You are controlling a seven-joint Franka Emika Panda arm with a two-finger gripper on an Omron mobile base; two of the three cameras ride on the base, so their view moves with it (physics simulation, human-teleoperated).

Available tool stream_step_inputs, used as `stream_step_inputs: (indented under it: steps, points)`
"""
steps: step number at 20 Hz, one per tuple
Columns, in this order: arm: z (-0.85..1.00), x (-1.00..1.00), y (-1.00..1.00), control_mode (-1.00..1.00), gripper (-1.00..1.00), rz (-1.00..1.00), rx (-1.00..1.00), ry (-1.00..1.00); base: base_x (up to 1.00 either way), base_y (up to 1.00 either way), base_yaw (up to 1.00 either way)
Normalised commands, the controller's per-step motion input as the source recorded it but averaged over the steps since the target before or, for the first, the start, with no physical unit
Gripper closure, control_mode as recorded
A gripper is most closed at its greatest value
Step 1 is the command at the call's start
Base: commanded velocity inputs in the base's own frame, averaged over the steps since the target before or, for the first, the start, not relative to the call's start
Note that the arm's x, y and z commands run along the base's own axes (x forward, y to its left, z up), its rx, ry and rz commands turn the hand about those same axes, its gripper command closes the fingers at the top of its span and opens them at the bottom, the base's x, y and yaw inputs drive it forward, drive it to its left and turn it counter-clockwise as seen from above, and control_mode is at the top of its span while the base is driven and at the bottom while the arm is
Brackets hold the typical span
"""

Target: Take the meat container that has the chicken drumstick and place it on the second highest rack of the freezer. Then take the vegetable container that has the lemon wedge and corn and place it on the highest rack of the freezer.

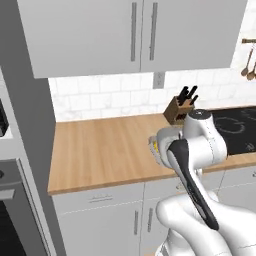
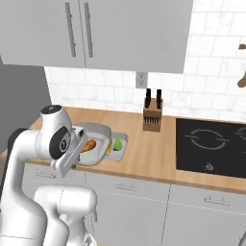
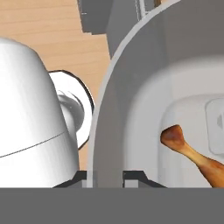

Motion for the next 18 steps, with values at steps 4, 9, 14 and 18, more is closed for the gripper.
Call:
stream_step_inputs:
  steps: [4, 9, 14, 18]
  points:
    - [0.0, 0.0, 0.0, 1.0, 1.0, 0.0, 0.0, 0.0, -0.76, 0.57, 0.03]
    - [0.0, 0.0, 0.0, 1.0, 1.0, 0.0, 0.0, 0.0, -0.76, 0.67, 0.03]
    - [0.0, 0.0, 0.0, 1.0, 1.0, 0.0, 0.0, 0.0, -0.35, 0.98, 0.04]
    - [0.0, 0.0, 0.0, 1.0, 1.0, 0.0, 0.0, 0.0, -0.09, 1.0, 0.1]
